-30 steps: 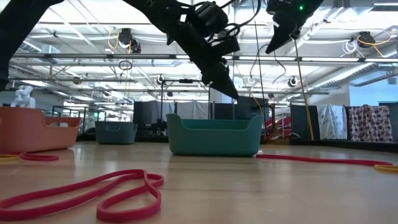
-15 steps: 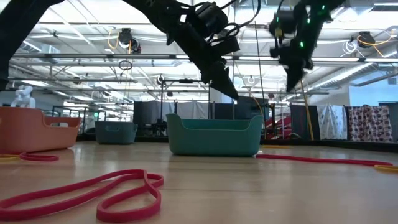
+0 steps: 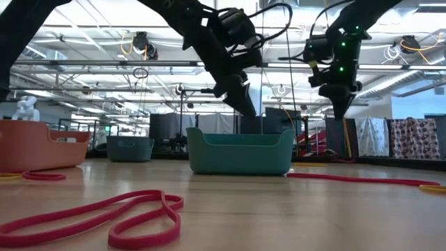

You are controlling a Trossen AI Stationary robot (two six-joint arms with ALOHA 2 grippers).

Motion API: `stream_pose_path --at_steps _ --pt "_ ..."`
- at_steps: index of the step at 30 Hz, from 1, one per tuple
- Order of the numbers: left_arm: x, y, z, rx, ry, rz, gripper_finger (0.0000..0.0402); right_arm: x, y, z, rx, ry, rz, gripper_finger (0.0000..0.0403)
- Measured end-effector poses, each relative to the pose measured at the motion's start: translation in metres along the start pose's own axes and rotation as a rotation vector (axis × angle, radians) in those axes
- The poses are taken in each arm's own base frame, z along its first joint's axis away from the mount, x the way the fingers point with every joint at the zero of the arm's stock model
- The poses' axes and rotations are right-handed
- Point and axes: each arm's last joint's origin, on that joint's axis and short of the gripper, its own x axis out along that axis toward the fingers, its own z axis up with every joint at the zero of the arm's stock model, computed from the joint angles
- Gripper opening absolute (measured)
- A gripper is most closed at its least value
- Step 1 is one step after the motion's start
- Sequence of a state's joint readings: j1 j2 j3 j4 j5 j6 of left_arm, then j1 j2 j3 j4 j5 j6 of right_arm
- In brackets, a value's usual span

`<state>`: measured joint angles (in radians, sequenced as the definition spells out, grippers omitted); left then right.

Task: Sort rubber bands into baskets
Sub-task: Put the yellow rubber band into the orange bin

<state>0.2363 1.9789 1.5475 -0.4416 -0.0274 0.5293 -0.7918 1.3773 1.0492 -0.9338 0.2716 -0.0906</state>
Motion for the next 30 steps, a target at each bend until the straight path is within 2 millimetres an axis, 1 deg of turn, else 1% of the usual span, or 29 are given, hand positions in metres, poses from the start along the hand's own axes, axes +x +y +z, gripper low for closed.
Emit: stream_pose_path --at_steps 3,6,8,10,12,14,15,17,19,21,24,27,29,30 --pt "0.0 -0.002 -0.004 0.007 0.053 0.0 0.0231 0.0 -0.001 -0.002 -0.014 0.022 -0.034 0.0069" --pt "-0.003 0.0 -0.009 0.043 0.168 0.086 0.0231 0.0 -0.002 -0.003 -0.027 0.039 -0.069 0.011" --pt "-0.007 0.003 -0.011 0.058 0.267 0.169 0.0231 -0.001 -0.002 -0.002 -0.038 0.031 -0.062 0.0135" --pt "-0.013 0.004 -0.013 0.057 0.305 0.18 0.0231 -0.001 -0.001 0.0 -0.036 0.004 -0.012 0.0156" --pt "-0.023 0.006 -0.014 0.009 0.26 0.071 0.0231 -0.001 0.004 0.002 -0.063 -0.035 0.145 0.0171" --pt "-0.041 0.011 -0.017 -0.064 0.195 -0.051 0.0231 0.001 0.01 0.004 -0.112 -0.097 0.307 0.0181" --pt "-0.051 0.014 -0.021 -0.112 0.181 -0.085 0.0231 0.003 0.013 0.005 -0.142 -0.128 0.352 0.0184" --pt "-0.068 0.022 -0.034 -0.207 0.147 -0.119 0.0231 0.01 0.018 0.006 -0.202 -0.163 0.362 0.0187" --pt "-0.081 0.024 -0.051 -0.286 0.124 -0.141 0.0231 0.02 0.022 0.004 -0.259 -0.189 0.356 0.0187" --pt "-0.091 0.021 -0.063 -0.338 0.052 -0.142 0.0231 0.032 0.029 0.003 -0.329 -0.219 0.38 0.0187" --pt "-0.101 0.009 -0.078 -0.361 -0.06 -0.128 0.0231 0.046 0.04 0.0 -0.428 -0.205 0.443 0.0187" --pt "-0.108 -0.004 -0.084 -0.342 -0.192 -0.136 0.0231 0.058 0.049 0.001 -0.469 -0.174 0.456 0.0187" --pt "-0.113 -0.012 -0.081 -0.314 -0.302 -0.146 0.0231 0.067 0.055 0.004 -0.488 -0.164 0.461 0.0187" --pt "-0.114 -0.016 -0.081 -0.301 -0.328 -0.157 0.0231 0.07 0.059 0.005 -0.499 -0.16 0.465 0.0187"
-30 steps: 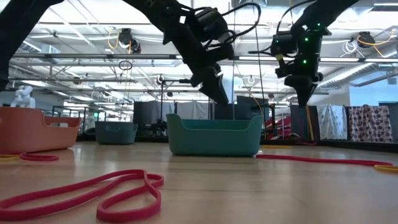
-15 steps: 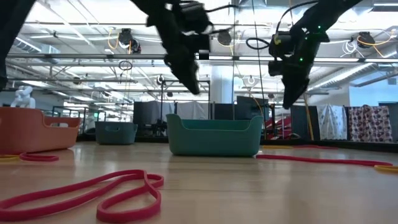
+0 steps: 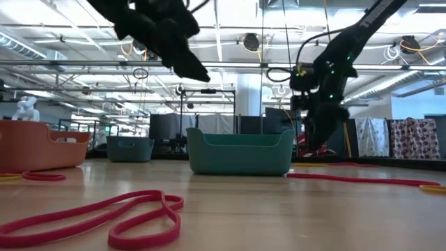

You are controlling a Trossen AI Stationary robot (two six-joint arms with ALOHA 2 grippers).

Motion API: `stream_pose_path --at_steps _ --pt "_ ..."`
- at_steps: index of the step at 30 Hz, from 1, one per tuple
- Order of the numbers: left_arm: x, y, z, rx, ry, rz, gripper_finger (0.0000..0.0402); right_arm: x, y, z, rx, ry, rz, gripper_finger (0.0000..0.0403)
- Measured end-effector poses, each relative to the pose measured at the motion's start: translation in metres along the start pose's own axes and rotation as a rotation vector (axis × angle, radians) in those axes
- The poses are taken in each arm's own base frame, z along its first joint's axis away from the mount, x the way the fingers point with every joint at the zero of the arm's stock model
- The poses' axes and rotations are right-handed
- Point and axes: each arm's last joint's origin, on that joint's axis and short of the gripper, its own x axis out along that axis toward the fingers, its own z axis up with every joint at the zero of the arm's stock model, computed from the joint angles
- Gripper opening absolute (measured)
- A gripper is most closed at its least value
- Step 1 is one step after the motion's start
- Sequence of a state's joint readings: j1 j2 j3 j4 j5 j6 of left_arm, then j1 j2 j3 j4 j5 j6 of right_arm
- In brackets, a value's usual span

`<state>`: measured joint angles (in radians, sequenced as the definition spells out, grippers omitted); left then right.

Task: Sort rubber bands into baskets
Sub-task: Put the yellow rubber band into the orange bin

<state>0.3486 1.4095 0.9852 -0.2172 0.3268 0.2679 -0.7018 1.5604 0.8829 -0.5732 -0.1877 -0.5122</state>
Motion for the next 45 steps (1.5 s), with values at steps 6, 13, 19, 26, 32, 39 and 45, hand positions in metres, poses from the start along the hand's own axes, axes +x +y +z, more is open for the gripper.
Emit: stream_pose_path --at_steps 6,13,19,26,32,39,45 --pt "0.005 -0.018 -0.006 0.088 -0.105 -0.03 0.0231 0.028 0.002 0.01 -0.054 -0.013 0.01 0.0187" --pt "0.012 -0.023 -0.018 0.1 -0.113 -0.041 0.0231 0.049 0.003 0.01 -0.106 0.023 0.03 0.0185" --pt "0.017 -0.025 -0.031 0.135 -0.223 -0.015 0.0231 0.042 0.003 0.011 -0.106 0.021 -0.019 0.0083" --pt "0.023 -0.032 -0.051 0.101 -0.474 0.007 0.0231 0.0 0.001 0.029 -0.131 -0.106 -0.122 0.0004" --pt "0.052 -0.04 -0.056 0.084 -0.555 -0.036 0.0231 -0.053 0.013 0.042 -0.153 -0.416 0.029 0.0001" --pt "0.091 -0.032 -0.045 0.083 -0.62 0.066 0.0231 -0.076 0.042 0.059 -0.201 -0.628 0.205 0.0" --pt "0.111 -0.025 -0.03 0.099 -0.64 0.103 0.0231 -0.078 0.068 0.072 -0.258 -0.685 0.26 0.0"
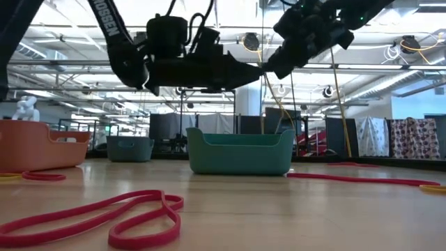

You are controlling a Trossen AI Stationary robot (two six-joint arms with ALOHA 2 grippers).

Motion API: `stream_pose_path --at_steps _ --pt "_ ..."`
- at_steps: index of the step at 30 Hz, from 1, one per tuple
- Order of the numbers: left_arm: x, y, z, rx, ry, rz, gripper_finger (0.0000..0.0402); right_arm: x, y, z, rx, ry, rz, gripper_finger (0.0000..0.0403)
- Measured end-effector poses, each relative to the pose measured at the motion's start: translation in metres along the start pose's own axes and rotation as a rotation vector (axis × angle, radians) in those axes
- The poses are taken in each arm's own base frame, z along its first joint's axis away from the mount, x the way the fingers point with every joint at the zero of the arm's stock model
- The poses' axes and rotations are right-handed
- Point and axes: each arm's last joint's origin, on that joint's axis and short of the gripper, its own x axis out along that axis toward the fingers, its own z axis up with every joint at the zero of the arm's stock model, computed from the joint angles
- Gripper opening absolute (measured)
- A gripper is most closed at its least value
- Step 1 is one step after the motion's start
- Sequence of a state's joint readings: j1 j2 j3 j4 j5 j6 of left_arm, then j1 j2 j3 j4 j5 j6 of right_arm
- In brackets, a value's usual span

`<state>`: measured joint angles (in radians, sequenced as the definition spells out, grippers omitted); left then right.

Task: Sort rubber bands into baskets
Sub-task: Put the yellow rubber band into the orange bin

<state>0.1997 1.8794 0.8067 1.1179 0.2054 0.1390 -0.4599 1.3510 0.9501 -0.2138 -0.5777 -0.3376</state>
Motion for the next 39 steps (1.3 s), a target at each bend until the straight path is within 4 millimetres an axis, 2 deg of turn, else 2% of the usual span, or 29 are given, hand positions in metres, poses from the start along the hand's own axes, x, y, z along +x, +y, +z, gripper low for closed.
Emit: stream_pose_path --at_steps 6,12,14,16,20,21,27,32,36,39 --pt "0.013 0.004 0.002 -0.023 -0.012 0.024 0.0231 0.009 0.015 0.007 -0.057 -0.018 0.048 0.0" --pt "0.017 0.005 0.003 -0.005 0.014 0.02 0.0223 0.01 0.016 0.007 -0.076 -0.011 0.033 0.0" --pt "0.017 0.005 0.004 -0.003 0.013 0.02 0.02 0.01 0.016 0.006 -0.1 -0.007 0.031 0.0" --pt "0.017 0.005 0.004 0.001 0.012 0.021 0.0158 0.01 0.016 0.006 -0.13 0.0 0.034 0.0" --pt "0.017 0.005 0.004 0.035 0.007 0.022 0.0036 0.01 0.016 0.006 -0.164 -0.001 0.034 0.0" --pt "0.017 0.005 0.004 0.041 0.006 0.022 0.0019 0.01 0.016 0.006 -0.169 -0.001 0.033 0.0" --pt "0.017 0.005 0.004 0.056 0.008 0.021 0.0005 0.01 0.016 0.007 -0.17 -0.008 0.02 0.0002" --pt "0.014 0.006 0.011 0.046 0.069 0.033 0.0003 0.01 0.013 0.005 -0.165 0.039 -0.086 0.0038" --pt "0.0 0.008 0.035 0.027 0.194 0.049 0.0002 0.009 0.01 0.005 -0.166 0.071 -0.18 0.0095" --pt "-0.017 0.004 0.052 -0.004 0.349 0.063 0.0002 0.008 0.009 0.001 -0.146 0.126 -0.22 0.0139"
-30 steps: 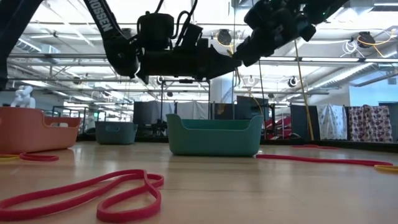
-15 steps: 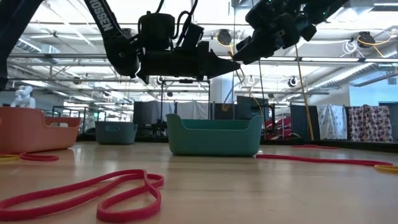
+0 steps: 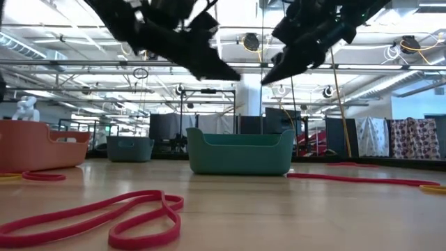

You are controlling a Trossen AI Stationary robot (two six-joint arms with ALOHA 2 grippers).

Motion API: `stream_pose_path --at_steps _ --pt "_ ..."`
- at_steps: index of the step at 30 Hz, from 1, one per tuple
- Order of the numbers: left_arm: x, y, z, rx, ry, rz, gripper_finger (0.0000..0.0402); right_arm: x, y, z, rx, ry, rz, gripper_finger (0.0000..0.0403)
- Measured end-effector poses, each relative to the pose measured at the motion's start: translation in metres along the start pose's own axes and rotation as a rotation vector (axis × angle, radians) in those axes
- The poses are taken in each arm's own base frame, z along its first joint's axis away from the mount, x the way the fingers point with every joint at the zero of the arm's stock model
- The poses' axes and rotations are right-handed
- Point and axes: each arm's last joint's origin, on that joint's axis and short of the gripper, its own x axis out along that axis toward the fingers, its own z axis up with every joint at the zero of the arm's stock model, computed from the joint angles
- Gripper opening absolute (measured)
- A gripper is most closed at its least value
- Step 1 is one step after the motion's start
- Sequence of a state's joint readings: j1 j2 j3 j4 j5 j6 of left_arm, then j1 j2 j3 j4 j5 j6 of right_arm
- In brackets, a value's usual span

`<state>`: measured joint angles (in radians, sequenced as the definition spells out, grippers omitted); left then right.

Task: Sort rubber bands into baskets
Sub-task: Put the yellow rubber band into the orange bin

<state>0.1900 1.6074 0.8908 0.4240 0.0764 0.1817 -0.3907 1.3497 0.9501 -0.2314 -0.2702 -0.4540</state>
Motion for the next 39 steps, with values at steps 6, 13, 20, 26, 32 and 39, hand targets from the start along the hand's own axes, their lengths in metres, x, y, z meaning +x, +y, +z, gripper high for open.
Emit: stream_pose_path --at_steps 6,13,20,26,32,39 --pt "-0.063 -0.01 0.023 -0.087 0.217 0.085 0.0001 0.002 0.004 -0.016 0.171 0.146 0.046 0.0192" --pt "-0.137 -0.026 0.029 -0.318 0.412 0.083 0.0 0.016 0.022 -0.023 0.23 0.193 0.102 0.02" --pt "-0.17 -0.043 0.017 -0.452 0.615 0.089 0.0 0.024 0.042 -0.018 0.194 0.136 0.142 0.0194" --pt "-0.181 -0.056 -0.003 -0.525 0.845 0.142 0.0 0.027 0.058 -0.012 0.229 0.118 0.178 0.0194" --pt "-0.192 -0.065 -0.018 -0.595 1.063 0.164 0.0 0.028 0.073 -0.005 0.221 0.101 0.219 0.0193" --pt "-0.185 -0.071 -0.017 -0.586 1.048 0.13 0.0 0.029 0.085 0.0 0.216 0.085 0.246 0.0193"
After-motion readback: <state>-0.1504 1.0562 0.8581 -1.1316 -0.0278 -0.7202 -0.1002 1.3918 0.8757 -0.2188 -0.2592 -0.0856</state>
